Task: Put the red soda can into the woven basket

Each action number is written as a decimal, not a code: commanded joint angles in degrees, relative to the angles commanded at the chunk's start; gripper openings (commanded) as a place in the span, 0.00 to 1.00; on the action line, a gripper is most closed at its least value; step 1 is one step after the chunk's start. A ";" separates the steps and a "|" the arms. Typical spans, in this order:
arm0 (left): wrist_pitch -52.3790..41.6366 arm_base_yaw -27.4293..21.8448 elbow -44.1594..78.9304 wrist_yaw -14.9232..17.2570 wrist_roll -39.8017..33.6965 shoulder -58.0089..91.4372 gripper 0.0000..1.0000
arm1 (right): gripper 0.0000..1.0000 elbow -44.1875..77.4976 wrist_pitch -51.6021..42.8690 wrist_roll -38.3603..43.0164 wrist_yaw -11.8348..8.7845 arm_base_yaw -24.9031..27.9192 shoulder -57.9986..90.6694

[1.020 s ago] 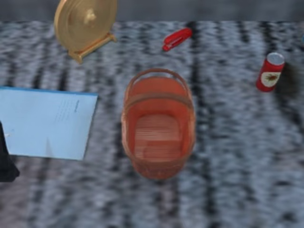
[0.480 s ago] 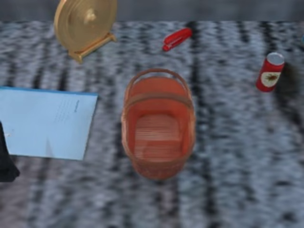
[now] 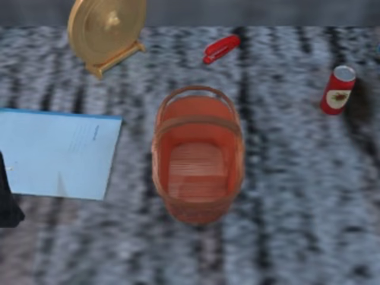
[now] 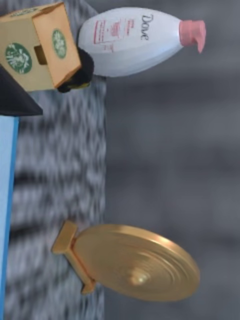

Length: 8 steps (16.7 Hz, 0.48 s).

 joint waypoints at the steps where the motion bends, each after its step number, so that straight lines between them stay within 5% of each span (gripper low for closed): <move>1: 0.00 0.00 0.00 0.00 0.00 0.00 1.00 | 1.00 5.53 -3.16 -1.52 -0.28 0.35 5.75; 8: 0.00 0.00 0.00 0.00 0.00 0.00 1.00 | 1.00 36.93 -20.28 -9.94 -2.01 2.39 38.17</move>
